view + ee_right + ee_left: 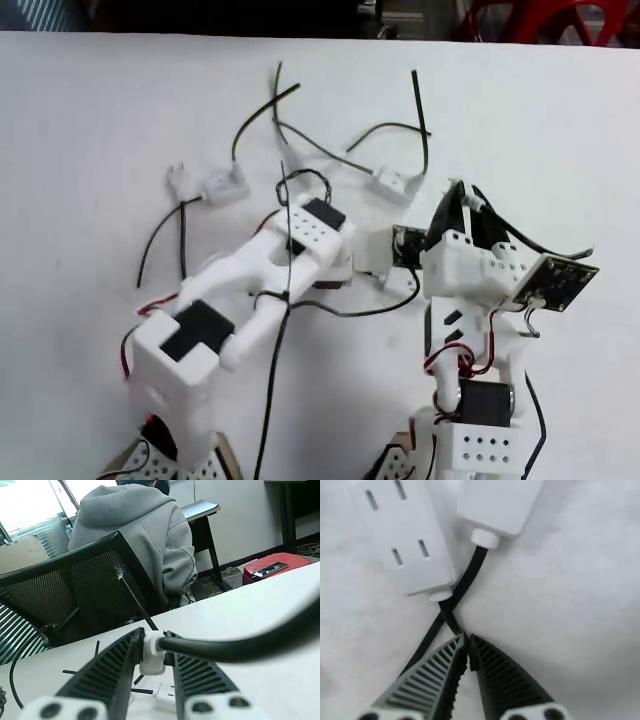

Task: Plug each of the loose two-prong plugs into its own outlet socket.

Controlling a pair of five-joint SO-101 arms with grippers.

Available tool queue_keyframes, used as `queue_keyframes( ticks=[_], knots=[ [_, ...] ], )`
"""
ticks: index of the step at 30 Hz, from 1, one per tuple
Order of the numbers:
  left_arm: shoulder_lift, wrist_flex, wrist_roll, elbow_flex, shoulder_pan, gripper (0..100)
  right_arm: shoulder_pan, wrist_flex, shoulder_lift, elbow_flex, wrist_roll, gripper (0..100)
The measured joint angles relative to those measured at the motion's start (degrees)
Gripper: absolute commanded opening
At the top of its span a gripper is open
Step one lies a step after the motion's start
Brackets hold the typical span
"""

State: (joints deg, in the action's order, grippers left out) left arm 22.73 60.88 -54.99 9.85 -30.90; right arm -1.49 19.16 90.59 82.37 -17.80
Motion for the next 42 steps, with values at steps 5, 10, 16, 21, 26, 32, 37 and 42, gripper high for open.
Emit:
queue_keyframes(
  ticks=[5,10,16,21,26,32,37,42],
  knots=[
    [-0.09,1.41,0.00,0.00,-0.18,2,0.00,0.00,0.00,0.00,0.00,1.7],
    [-2.11,4.92,2.55,0.18,0.00,2,0.00,0.00,0.00,0.00,0.00,1.7],
    [-12.13,10.73,4.66,2.73,0.44,2,0.00,0.00,0.00,0.00,0.00,1.7],
    [-17.93,6.24,7.38,8.62,0.88,10,0.00,0.00,0.00,0.00,0.00,1.7],
    [-18.37,-5.80,15.74,13.71,1.49,27,0.00,0.00,0.00,0.00,0.00,1.7],
    [-18.37,-13.63,20.04,15.03,1.49,28,0.00,0.00,0.00,0.00,0.00,1.7],
    [-10.99,-12.04,18.64,8.26,1.49,28,0.00,0.00,0.00,0.00,0.00,1.7],
    [2.29,-3.16,18.46,-6.77,1.41,28,0.00,0.00,0.00,0.00,0.00,1.7]
  ],
)
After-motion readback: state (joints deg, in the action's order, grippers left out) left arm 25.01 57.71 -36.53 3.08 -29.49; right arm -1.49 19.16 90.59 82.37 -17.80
